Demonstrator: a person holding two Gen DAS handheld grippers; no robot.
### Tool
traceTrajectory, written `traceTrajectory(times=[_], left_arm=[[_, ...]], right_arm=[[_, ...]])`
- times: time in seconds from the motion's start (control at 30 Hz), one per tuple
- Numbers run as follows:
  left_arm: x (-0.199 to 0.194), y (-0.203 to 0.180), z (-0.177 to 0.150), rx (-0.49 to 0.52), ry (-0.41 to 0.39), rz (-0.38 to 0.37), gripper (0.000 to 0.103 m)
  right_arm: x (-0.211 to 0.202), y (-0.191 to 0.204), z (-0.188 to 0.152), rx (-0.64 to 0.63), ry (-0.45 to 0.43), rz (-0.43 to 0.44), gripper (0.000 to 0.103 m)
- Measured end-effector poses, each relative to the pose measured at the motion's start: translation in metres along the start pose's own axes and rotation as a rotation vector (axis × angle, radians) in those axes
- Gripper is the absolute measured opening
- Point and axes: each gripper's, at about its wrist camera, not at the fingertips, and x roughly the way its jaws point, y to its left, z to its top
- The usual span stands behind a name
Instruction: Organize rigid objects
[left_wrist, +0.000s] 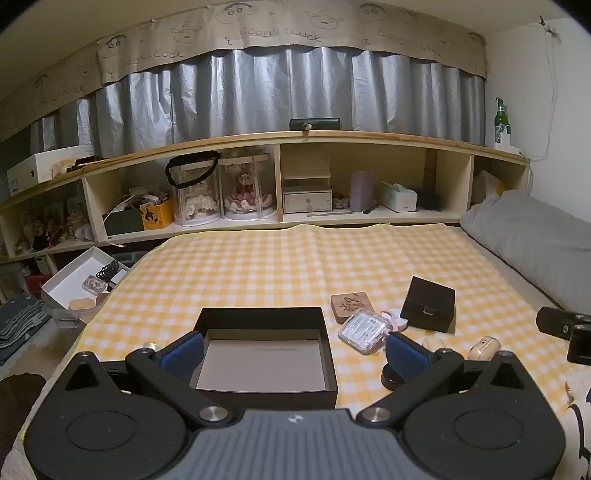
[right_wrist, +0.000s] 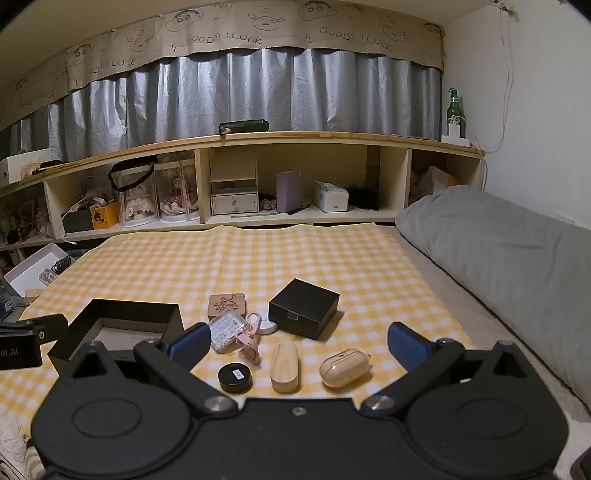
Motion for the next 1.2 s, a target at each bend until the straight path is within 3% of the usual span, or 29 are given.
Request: traceTrajectory(times=[1.2], left_arm=[[0.0001, 0.0003, 0.0002, -0.002, 0.008, -0.002, 0.103]], right_arm=[[-0.0005, -0.0001, 0.0002, 0.001, 0.003, 0.001, 0.103]])
